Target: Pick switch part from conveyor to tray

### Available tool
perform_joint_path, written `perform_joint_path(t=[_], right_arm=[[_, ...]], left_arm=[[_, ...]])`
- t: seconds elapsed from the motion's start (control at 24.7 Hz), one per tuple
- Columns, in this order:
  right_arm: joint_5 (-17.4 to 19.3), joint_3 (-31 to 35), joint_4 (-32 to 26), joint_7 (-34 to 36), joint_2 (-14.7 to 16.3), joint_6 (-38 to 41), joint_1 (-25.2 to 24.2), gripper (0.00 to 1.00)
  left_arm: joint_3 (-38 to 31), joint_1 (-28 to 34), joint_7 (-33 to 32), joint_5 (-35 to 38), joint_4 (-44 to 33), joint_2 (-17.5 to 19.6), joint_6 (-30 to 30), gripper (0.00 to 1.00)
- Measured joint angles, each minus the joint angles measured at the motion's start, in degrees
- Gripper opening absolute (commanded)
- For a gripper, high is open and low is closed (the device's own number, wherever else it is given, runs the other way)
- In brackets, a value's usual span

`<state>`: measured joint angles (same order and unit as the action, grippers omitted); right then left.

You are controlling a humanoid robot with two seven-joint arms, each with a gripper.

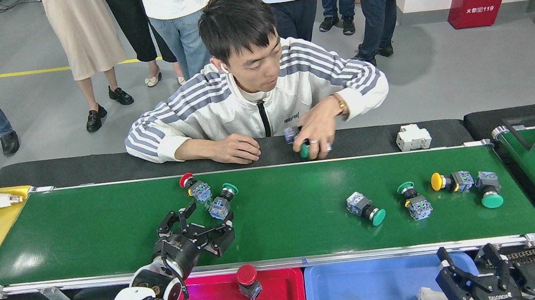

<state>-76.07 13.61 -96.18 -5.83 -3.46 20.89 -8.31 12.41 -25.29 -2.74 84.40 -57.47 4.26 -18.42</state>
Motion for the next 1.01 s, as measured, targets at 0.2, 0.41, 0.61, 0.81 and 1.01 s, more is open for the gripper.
perform_joint_path(t=[0.2,0.41,0.61,0.81,1.01], right_arm=[[-4.6,-11.7,5.9,-1.6,1.7,-1.5,7.3,0.98],[-6.0,-21.0,12.9,-3.2,1.8,-7.1,14.0,0.98],[-6.1,-27.3,22.2,-3.8,1.7,-14.1,20.8,0.95],[-6.0,-29.6,25.6,-4.0,1.8,-17.3,23.5,0.17],[-6.0,-29.8,25.7,-3.7,2.9,-17.6,23.5,0.02]], left_arm=[[-0.3,-0.2,0.2,-0.2,3.0,0.0,0.2,0.19],[-2.2,-0.4,1.2,-0.7,4.3,-0.5,0.5,0.02],[-1.5,0.8,5.0,-0.6,2.0,-0.8,-3.4,0.01],[-1.8,8.2,5.8,-0.6,-9.7,2.9,-21.1,0.48],[-4.4,17.4,5.8,-0.6,-17.5,4.8,-25.7,1.00]])
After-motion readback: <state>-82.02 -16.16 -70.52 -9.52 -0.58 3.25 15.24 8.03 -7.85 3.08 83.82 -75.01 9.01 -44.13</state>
